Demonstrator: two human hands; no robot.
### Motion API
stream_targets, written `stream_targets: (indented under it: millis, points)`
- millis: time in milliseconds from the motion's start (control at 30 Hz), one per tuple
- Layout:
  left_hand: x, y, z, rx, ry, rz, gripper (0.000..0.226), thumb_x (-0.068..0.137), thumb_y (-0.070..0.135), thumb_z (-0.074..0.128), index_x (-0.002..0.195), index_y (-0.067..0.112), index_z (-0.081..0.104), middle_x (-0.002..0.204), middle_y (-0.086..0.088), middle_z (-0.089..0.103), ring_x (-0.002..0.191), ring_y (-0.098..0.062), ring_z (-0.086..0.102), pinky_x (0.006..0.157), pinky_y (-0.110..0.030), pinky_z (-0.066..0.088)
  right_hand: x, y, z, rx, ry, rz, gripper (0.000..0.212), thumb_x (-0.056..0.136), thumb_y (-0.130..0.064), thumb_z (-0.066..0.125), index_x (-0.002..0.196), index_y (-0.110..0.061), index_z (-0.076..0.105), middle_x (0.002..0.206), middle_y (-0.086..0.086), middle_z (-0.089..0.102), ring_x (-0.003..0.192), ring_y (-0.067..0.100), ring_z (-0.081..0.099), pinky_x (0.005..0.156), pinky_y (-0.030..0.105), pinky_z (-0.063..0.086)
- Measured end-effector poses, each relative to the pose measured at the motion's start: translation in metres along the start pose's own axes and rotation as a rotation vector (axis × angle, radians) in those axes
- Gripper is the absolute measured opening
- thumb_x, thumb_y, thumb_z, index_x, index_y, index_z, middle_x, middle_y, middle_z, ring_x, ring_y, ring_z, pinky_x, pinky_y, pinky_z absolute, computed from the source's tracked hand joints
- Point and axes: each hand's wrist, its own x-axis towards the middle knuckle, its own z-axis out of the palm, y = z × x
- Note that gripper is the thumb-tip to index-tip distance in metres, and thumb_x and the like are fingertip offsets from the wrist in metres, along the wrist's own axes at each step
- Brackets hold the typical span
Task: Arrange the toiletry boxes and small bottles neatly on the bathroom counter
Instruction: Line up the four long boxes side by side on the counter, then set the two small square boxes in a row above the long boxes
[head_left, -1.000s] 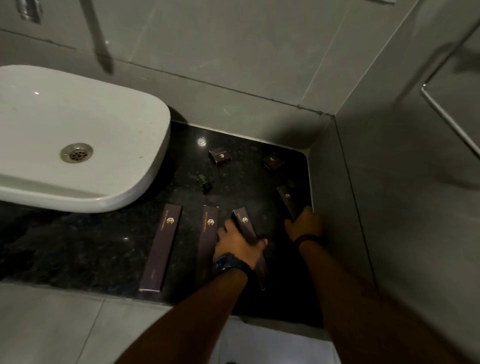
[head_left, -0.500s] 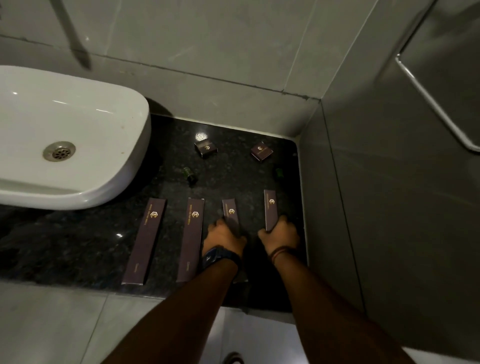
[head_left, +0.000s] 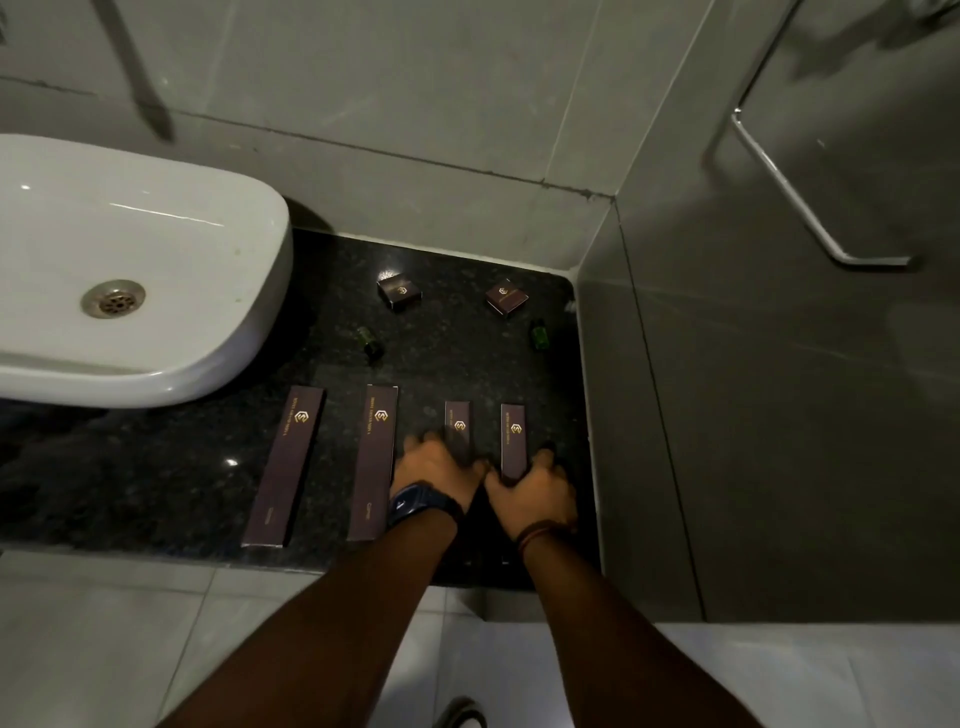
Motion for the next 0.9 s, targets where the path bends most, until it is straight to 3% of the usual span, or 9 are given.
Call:
stream_targets:
  millis: [167, 333, 433, 567, 700, 800, 900]
  points:
    - [0.017, 0.006, -0.033, -0.026, 0.154, 0.035, 0.051, 0.073, 0.046, 0.068, 0.110, 0.011, 0.061, 0.117, -0.017, 0.058, 0.099, -0.036, 0.060, 0.081, -0.040, 0.051, 0.022, -0.010, -0.027, 0.047, 0.106, -0.066, 0.068, 0.079, -0.056, 0.057, 0.130, -0.012, 0.044, 0.127, 0.017, 0.056, 0.112, 0.035, 0.056, 0.081, 0.037, 0.051]
    - [0.057, 0.007, -0.068, -0.057, 0.277, -0.044, 0.054, 0.071, 0.039, 0.074, 0.113, 0.008, 0.060, 0.118, -0.020, 0.055, 0.103, -0.040, 0.057, 0.083, -0.042, 0.049, 0.062, -0.032, -0.050, 0.175, 0.095, -0.106, 0.055, 0.086, -0.039, 0.061, 0.131, -0.010, 0.046, 0.129, 0.017, 0.054, 0.112, 0.032, 0.059, 0.077, 0.033, 0.051]
    - [0.092, 0.001, -0.083, -0.046, 0.272, -0.071, 0.042, 0.077, 0.026, 0.067, 0.114, 0.009, 0.059, 0.120, -0.021, 0.052, 0.104, -0.042, 0.055, 0.085, -0.043, 0.047, 0.092, -0.046, -0.055, 0.183, 0.077, -0.112, 0.047, 0.087, -0.025, 0.063, 0.130, -0.010, 0.048, 0.131, 0.017, 0.052, 0.115, 0.034, 0.057, 0.086, 0.040, 0.052]
    - [0.134, -0.009, -0.094, 0.318, 0.187, 0.064, 0.043, 0.084, 0.017, 0.055, 0.126, 0.016, 0.046, 0.128, -0.019, 0.040, 0.114, -0.044, 0.043, 0.090, -0.050, 0.044, 0.133, -0.064, -0.051, 0.096, 0.070, -0.158, 0.044, 0.087, -0.007, 0.057, 0.130, -0.014, 0.050, 0.126, 0.019, 0.053, 0.113, 0.035, 0.057, 0.090, 0.039, 0.050]
    - [0.160, -0.005, -0.101, 0.725, 0.011, 0.272, 0.067, 0.080, 0.030, 0.062, 0.138, 0.026, 0.030, 0.142, -0.013, 0.027, 0.123, -0.039, 0.032, 0.097, -0.052, 0.038, 0.171, -0.080, -0.043, 0.056, 0.043, -0.177, 0.051, 0.086, -0.018, 0.062, 0.134, -0.015, 0.047, 0.127, 0.023, 0.051, 0.116, 0.039, 0.054, 0.095, 0.043, 0.047]
    - [0.173, 0.001, -0.105, 0.911, -0.043, 0.379, 0.049, 0.081, 0.035, 0.058, 0.128, 0.025, 0.048, 0.136, -0.010, 0.038, 0.121, -0.035, 0.036, 0.094, -0.047, 0.039, 0.193, -0.086, -0.035, 0.052, 0.012, -0.145, 0.060, 0.086, -0.024, 0.065, 0.140, -0.016, 0.041, 0.133, 0.024, 0.047, 0.123, 0.040, 0.048, 0.102, 0.045, 0.043]
    - [0.183, 0.006, -0.111, 1.026, -0.020, 0.469, 0.035, 0.083, 0.035, 0.054, 0.114, 0.021, 0.059, 0.128, -0.009, 0.047, 0.116, -0.033, 0.040, 0.091, -0.044, 0.039, 0.204, -0.089, -0.030, 0.039, 0.029, -0.160, 0.051, 0.086, -0.017, 0.064, 0.134, -0.013, 0.047, 0.129, 0.024, 0.052, 0.118, 0.041, 0.052, 0.098, 0.042, 0.045]
